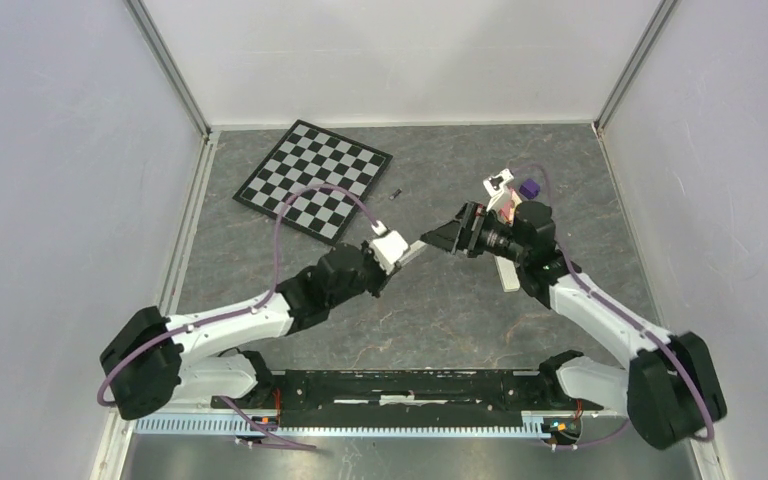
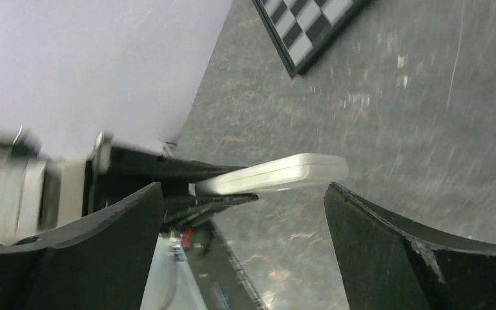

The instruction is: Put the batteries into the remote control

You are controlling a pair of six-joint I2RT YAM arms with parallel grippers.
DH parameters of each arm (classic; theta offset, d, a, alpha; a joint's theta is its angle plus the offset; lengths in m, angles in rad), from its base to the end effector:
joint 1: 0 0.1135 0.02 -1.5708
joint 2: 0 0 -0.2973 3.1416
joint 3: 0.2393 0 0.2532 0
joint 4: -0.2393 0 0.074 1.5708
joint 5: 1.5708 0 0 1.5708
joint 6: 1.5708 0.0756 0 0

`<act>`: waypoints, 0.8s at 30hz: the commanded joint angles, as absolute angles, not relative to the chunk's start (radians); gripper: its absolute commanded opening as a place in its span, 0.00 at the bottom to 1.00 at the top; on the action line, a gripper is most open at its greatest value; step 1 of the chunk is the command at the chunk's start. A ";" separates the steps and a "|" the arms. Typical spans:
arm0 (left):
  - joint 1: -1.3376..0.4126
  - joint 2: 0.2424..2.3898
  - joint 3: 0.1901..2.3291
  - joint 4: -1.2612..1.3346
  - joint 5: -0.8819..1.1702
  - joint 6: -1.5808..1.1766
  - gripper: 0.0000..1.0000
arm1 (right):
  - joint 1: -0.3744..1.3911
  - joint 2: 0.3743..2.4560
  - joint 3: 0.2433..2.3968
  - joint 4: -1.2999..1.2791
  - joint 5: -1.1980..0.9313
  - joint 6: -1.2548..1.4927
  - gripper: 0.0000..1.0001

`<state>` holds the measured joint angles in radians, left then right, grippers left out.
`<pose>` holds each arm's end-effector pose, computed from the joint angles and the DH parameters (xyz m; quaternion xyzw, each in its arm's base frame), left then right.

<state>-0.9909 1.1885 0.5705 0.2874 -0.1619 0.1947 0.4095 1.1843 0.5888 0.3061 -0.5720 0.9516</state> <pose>0.1663 -0.2317 0.2475 0.4142 0.6990 -0.1639 0.5594 0.2379 0.1479 0.2613 0.0435 0.7862 0.5366 0.3034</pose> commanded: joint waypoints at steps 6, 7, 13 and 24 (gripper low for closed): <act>-0.735 1.121 0.722 0.010 0.555 -0.279 0.24 | 0.404 0.989 0.642 0.237 -0.722 0.268 0.98; -0.720 1.129 0.749 -0.052 0.597 -0.284 0.26 | 0.404 0.988 0.664 0.194 -0.762 0.242 0.98; -0.691 1.146 0.859 -0.238 0.835 -0.203 0.26 | 0.405 0.959 0.686 0.160 -0.855 0.172 0.98; -0.615 1.164 0.856 -0.197 0.984 -0.192 0.25 | 0.433 0.964 0.660 0.068 -0.987 0.142 0.87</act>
<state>-0.6273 1.1553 0.8265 -0.2310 0.8722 -0.1909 0.4168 0.9730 0.6693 0.0753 -0.9264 0.1684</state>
